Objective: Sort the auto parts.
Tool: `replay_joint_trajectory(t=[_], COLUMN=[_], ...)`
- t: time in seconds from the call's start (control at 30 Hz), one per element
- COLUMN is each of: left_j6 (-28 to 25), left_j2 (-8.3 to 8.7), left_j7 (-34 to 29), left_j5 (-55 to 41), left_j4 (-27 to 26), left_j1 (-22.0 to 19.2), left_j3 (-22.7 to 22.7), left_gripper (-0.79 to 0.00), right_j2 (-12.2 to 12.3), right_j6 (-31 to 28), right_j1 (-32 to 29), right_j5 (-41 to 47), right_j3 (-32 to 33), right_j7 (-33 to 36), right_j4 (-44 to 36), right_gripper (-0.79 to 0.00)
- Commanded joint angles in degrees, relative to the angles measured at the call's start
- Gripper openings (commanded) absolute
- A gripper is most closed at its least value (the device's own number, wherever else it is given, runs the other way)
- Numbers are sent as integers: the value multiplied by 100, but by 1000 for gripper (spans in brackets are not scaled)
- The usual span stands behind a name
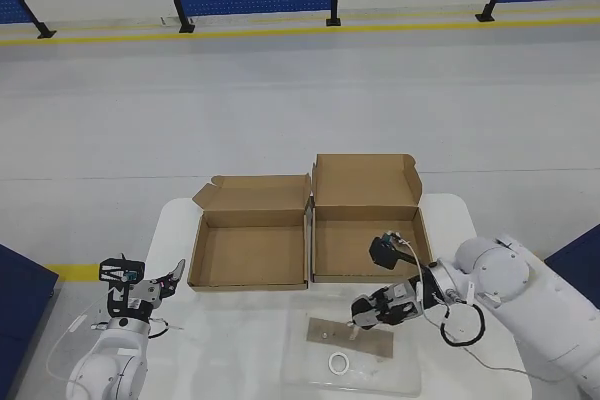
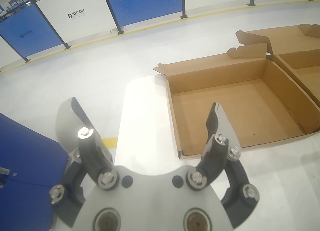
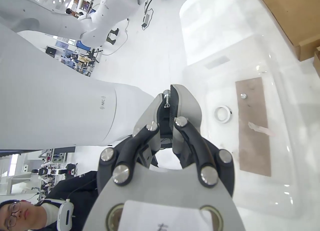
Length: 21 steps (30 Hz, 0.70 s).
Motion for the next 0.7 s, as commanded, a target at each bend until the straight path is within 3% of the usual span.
replay_joint_trajectory(t=[0.0, 0.1, 0.17, 0.37, 0.67], left_j6=[0, 0, 0, 0, 0], left_j2=[0, 0, 0, 0, 0], left_j7=[0, 0, 0, 0, 0], left_j5=[0, 0, 0, 0, 0], left_j4=[0, 0, 0, 0, 0], left_j1=[0, 0, 0, 0, 0], left_j3=[0, 0, 0, 0, 0], left_gripper=[0, 0, 0, 0, 0], right_j2=[0, -4, -4, 39, -163], right_j6=[0, 26, 39, 797, 1432], right_j1=[0, -90, -151, -22, 77], right_j5=[3, 249, 1053, 2797, 4287], right_j3=[0, 22, 43, 196, 473], right_j7=[0, -54, 36, 796, 1431], right_j4=[0, -19, -82, -291, -266], right_gripper=[-785, -785, -785, -785, -785])
